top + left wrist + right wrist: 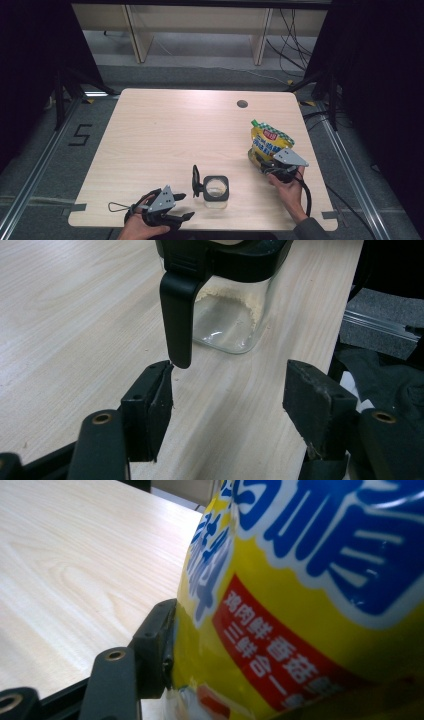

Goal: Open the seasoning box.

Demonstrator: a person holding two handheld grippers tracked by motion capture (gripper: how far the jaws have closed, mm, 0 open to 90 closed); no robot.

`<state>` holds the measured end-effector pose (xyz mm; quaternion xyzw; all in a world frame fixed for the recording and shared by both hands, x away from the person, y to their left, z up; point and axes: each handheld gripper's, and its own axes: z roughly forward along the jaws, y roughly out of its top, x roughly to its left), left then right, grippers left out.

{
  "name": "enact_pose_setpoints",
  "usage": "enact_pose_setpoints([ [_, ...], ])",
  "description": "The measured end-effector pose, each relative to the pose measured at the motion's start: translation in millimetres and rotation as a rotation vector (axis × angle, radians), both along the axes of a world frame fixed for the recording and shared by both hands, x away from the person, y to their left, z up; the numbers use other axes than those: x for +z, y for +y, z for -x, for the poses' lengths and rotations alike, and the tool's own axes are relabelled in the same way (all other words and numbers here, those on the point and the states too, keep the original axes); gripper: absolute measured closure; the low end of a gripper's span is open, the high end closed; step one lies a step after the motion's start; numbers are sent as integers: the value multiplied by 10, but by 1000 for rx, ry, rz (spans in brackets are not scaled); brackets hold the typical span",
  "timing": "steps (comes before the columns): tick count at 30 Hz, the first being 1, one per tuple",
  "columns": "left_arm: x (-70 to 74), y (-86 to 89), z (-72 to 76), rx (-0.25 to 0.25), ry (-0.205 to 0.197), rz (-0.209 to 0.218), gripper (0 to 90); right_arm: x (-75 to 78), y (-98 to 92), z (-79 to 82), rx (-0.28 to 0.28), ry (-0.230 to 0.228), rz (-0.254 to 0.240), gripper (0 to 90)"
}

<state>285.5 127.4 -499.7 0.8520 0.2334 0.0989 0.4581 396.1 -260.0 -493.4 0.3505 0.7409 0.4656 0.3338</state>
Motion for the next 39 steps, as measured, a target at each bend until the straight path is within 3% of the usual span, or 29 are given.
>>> enact_pose_setpoints([
  [7,6,11,-9,-4,-6,-4,360,49,45,66,33,-6,46,413],
  [12,4,14,-12,6,-10,18,360,162,76,137,71,-53,75,415],
  [13,8,15,-6,10,-9,21,360,223,87,178,107,-72,102,415],
  [18,18,31,-11,11,-16,12,359,298,95,319,128,-68,100,415],
  [20,14,28,-9,15,-11,12,359,348,84,421,134,-92,144,415],
  [23,10,29,-14,13,-17,18,356,385,76,489,144,-102,160,416],
  [24,12,39,-27,2,-28,9,353,430,86,565,164,-117,208,415],
  [25,11,41,-27,4,-28,6,353,430,86,565,164,-117,208,415],
  [26,1,33,-17,17,-11,21,346,469,98,629,198,-131,262,416],
  [30,12,47,-28,16,-6,8,324,498,111,741,211,-129,288,416],
  [32,8,45,-30,35,-10,23,298,517,117,836,218,-139,334,416],
  [33,8,45,-30,35,-10,23,289,517,117,836,218,-139,334,416],
  [34,7,51,-38,33,-10,16,281,529,122,881,236,-157,378,416],
  [39,12,43,-36,29,4,8,248,553,148,981,247,-172,446,416],
])
